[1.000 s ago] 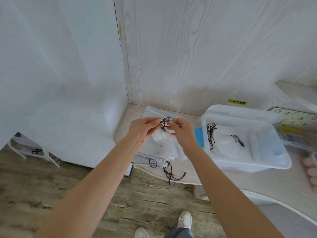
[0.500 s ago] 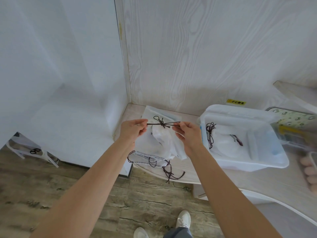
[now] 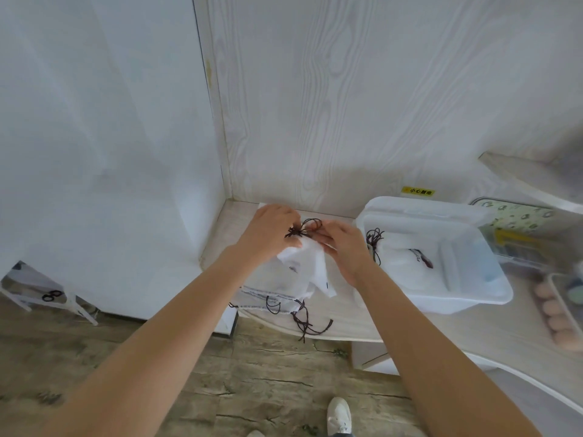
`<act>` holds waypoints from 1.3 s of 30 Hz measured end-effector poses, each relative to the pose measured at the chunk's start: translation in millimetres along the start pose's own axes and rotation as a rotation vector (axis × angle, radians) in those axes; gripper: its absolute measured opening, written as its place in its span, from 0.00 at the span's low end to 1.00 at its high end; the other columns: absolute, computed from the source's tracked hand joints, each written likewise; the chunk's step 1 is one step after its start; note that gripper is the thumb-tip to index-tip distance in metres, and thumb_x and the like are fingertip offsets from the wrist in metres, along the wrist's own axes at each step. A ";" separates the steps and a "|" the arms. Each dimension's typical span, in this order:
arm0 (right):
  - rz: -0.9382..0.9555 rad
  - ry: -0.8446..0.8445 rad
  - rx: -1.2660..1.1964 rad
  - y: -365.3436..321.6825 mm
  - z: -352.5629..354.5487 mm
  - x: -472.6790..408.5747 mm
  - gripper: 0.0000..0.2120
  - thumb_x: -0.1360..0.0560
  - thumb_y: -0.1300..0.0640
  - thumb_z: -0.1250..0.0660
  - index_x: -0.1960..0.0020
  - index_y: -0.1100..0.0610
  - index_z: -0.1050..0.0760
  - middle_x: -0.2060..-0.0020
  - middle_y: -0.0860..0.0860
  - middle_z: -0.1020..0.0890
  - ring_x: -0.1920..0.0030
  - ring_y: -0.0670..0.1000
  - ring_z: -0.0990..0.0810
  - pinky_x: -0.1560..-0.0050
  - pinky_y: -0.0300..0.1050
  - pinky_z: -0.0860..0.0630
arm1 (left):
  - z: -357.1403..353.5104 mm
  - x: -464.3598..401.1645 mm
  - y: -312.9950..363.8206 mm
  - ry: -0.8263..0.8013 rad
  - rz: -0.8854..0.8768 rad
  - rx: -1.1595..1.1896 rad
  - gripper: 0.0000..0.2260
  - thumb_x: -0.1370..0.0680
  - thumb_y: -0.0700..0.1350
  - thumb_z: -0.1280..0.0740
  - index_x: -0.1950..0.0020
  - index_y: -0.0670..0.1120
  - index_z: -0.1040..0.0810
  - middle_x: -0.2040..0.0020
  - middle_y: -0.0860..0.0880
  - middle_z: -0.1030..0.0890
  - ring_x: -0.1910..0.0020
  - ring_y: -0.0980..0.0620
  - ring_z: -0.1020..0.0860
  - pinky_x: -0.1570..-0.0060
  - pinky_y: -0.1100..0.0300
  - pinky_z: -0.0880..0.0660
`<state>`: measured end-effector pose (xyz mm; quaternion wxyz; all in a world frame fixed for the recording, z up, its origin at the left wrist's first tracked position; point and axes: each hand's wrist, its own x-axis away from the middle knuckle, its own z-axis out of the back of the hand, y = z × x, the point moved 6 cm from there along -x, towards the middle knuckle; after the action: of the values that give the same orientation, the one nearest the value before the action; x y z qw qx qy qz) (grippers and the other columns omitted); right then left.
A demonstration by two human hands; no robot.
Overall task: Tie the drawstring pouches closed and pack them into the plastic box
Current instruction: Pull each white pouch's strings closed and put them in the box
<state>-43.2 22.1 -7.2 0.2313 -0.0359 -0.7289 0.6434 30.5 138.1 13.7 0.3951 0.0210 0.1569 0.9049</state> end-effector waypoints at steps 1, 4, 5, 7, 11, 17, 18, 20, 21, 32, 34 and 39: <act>0.005 -0.002 0.036 -1.6 4.1 0.9 0.12 0.22 0.54 0.39 0.48 0.61 0.21 0.52 0.53 0.17 0.52 0.49 0.19 0.48 0.41 0.26 | 7.8 -3.8 2.4 0.032 0.020 0.055 0.15 0.26 0.53 0.32 0.42 0.47 0.25 0.42 0.50 0.23 0.38 0.49 0.29 0.39 0.57 0.39; 0.060 -0.026 0.239 -9.9 17.2 3.8 0.16 0.26 0.45 0.34 0.44 0.54 0.22 0.49 0.50 0.18 0.48 0.47 0.21 0.44 0.42 0.26 | 33.3 -10.8 11.4 0.112 0.117 0.332 0.13 0.23 0.51 0.35 0.45 0.43 0.30 0.56 0.45 0.21 0.56 0.45 0.24 0.56 0.54 0.30; 0.073 -0.050 0.267 -13.0 21.3 5.3 0.14 0.27 0.48 0.32 0.44 0.54 0.22 0.49 0.50 0.18 0.49 0.46 0.20 0.46 0.38 0.25 | 41.7 -12.7 15.7 0.152 0.140 0.417 0.12 0.23 0.50 0.36 0.47 0.43 0.31 0.59 0.45 0.23 0.61 0.46 0.25 0.61 0.57 0.29; 0.081 -0.086 0.285 -17.8 28.0 8.2 0.10 0.28 0.57 0.29 0.47 0.55 0.21 0.52 0.49 0.17 0.54 0.42 0.20 0.56 0.29 0.26 | 57.9 -16.3 26.8 0.241 0.178 0.548 0.10 0.22 0.49 0.37 0.49 0.45 0.33 0.66 0.50 0.27 0.67 0.52 0.28 0.71 0.68 0.33; 0.079 0.007 0.262 -25.7 56.9 5.3 0.10 0.30 0.63 0.28 0.49 0.59 0.23 0.52 0.53 0.17 0.54 0.49 0.19 0.54 0.36 0.24 | 75.2 -28.5 47.4 0.369 0.255 0.809 0.08 0.23 0.46 0.36 0.56 0.44 0.32 0.69 0.53 0.32 0.71 0.56 0.33 0.75 0.71 0.36; 0.040 0.216 -0.070 -37.7 130.9 12.3 0.06 0.29 0.57 0.28 0.53 0.54 0.23 0.60 0.52 0.18 0.60 0.50 0.22 0.59 0.42 0.27 | 66.1 -57.6 90.8 0.471 0.452 1.268 0.10 0.24 0.47 0.35 0.58 0.43 0.33 0.65 0.49 0.32 0.67 0.52 0.32 0.66 0.63 0.32; 0.054 0.262 -0.043 -39.7 144.9 14.2 0.06 0.29 0.55 0.28 0.55 0.54 0.23 0.60 0.52 0.18 0.61 0.50 0.23 0.60 0.42 0.27 | 60.8 -63.5 100.7 0.471 0.462 1.336 0.10 0.24 0.47 0.34 0.57 0.43 0.32 0.63 0.47 0.31 0.64 0.51 0.31 0.62 0.59 0.31; 0.095 0.315 0.037 -46.1 171.7 16.1 0.07 0.29 0.54 0.28 0.55 0.55 0.23 0.61 0.54 0.20 0.62 0.51 0.23 0.64 0.42 0.29 | 48.0 -75.0 118.9 0.476 0.494 1.425 0.10 0.26 0.48 0.33 0.55 0.43 0.31 0.60 0.45 0.29 0.61 0.50 0.29 0.61 0.57 0.31; 0.121 0.332 0.104 -49.7 186.3 15.0 0.07 0.29 0.53 0.29 0.56 0.55 0.23 0.62 0.54 0.20 0.63 0.52 0.24 0.64 0.42 0.29 | 39.6 -80.5 126.3 0.488 0.527 1.451 0.10 0.26 0.47 0.34 0.55 0.43 0.31 0.60 0.45 0.29 0.61 0.50 0.29 0.62 0.57 0.30; 0.146 0.380 1.222 -66.7 285.0 -25.3 0.10 0.25 0.50 0.34 0.46 0.52 0.22 0.48 0.53 0.24 0.46 0.53 0.26 0.47 0.48 0.28 | -81.3 -97.0 171.1 0.424 0.974 1.216 0.14 0.21 0.49 0.39 0.44 0.38 0.32 0.49 0.40 0.25 0.52 0.44 0.26 0.54 0.55 0.30; 0.150 0.356 1.431 -58.4 283.2 -28.4 0.10 0.23 0.52 0.36 0.43 0.50 0.23 0.44 0.53 0.26 0.42 0.53 0.29 0.42 0.50 0.31 | -90.8 -93.2 170.2 0.376 0.964 1.075 0.17 0.21 0.48 0.40 0.41 0.35 0.31 0.45 0.37 0.24 0.46 0.41 0.25 0.52 0.55 0.31; 0.229 0.268 1.334 -29.5 260.3 -24.5 0.15 0.22 0.54 0.40 0.35 0.52 0.30 0.38 0.53 0.30 0.37 0.54 0.33 0.40 0.48 0.33 | -79.3 -84.0 160.2 0.298 0.833 0.397 0.17 0.19 0.47 0.42 0.40 0.33 0.33 0.41 0.36 0.28 0.41 0.39 0.30 0.49 0.58 0.39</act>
<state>-114.0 -231.2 -3.0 0.2225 -0.0420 -0.1341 0.9648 -38.2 -46.0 -6.2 -0.0391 0.0269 0.3596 0.9319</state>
